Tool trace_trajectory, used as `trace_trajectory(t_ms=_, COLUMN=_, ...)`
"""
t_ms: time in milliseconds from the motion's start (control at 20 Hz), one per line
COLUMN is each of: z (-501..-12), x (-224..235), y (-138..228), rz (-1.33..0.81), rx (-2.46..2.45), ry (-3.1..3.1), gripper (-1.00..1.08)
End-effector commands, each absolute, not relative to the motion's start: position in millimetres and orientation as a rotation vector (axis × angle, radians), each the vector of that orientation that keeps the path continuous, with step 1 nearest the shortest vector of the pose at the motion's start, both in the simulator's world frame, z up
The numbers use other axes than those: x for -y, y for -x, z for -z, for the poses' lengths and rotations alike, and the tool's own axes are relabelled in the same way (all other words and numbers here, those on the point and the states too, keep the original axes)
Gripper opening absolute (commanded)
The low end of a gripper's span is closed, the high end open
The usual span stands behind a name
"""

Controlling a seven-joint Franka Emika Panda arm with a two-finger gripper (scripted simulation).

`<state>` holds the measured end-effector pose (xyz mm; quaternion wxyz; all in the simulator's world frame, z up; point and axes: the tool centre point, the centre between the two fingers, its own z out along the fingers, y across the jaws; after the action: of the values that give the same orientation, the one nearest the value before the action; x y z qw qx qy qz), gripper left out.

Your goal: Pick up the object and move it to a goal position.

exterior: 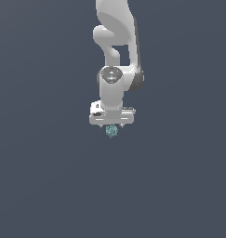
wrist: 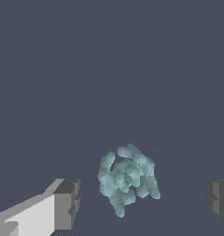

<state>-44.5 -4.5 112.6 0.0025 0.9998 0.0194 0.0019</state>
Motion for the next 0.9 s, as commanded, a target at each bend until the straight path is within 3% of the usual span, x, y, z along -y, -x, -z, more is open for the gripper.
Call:
trace_trajectory(t_ms=0, z=-103, x=4, y=54, rz=-0.004, rx=-0.058, ry=-3.138, gripper=1.00)
trace_trajectory(t_ms=850, z=-70, x=4, y=67, rz=0.001, rx=-0.055, ry=-3.141, gripper=1.00)
